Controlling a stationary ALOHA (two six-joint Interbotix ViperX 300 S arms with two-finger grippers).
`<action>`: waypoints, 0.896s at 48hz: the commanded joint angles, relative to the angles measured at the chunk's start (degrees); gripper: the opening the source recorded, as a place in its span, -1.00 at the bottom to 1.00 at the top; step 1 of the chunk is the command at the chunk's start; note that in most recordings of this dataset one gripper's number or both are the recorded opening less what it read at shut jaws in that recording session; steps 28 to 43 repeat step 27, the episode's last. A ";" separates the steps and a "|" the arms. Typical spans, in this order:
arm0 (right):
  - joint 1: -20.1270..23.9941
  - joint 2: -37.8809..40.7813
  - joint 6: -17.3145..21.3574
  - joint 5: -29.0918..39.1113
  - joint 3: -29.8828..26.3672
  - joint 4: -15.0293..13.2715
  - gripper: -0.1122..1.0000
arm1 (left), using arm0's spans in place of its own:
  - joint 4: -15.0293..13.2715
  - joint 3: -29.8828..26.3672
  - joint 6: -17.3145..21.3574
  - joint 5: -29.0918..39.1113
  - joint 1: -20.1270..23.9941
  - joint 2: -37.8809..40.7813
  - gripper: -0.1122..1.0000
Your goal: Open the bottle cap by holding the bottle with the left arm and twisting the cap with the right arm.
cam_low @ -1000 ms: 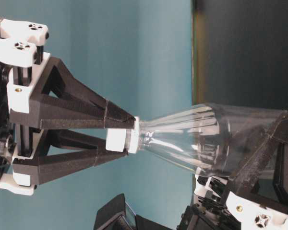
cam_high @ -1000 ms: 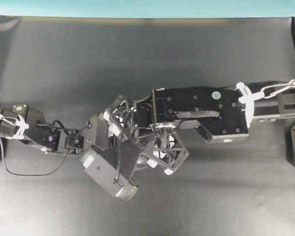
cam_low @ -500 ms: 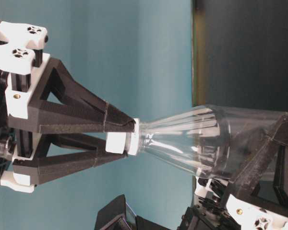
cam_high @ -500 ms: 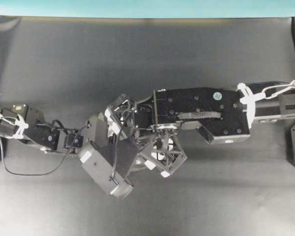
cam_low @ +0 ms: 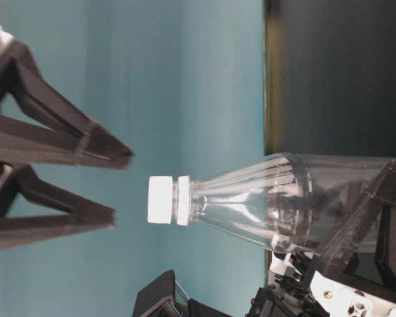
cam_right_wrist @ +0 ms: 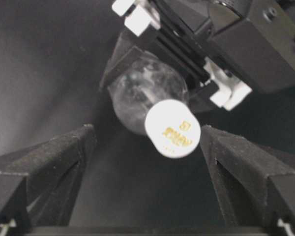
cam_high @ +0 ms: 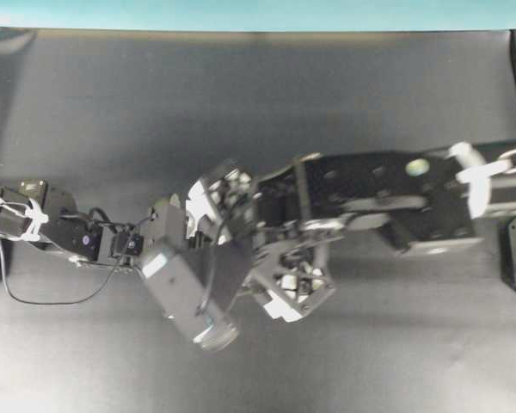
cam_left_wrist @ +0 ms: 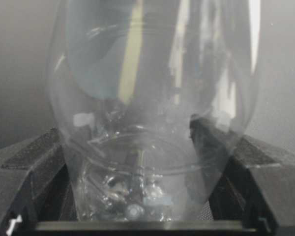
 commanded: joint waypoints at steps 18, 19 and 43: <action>-2.72 -13.89 8.96 -1.23 8.35 -0.09 0.69 | -0.09 -0.09 -0.18 4.31 0.79 0.44 0.65; -2.72 -14.68 9.49 -1.58 9.05 -0.09 0.68 | -0.09 -0.09 -0.18 4.31 0.88 0.44 0.65; -2.55 -21.01 15.03 -9.93 16.70 0.18 0.68 | -0.09 -0.70 0.35 4.31 0.79 0.44 0.65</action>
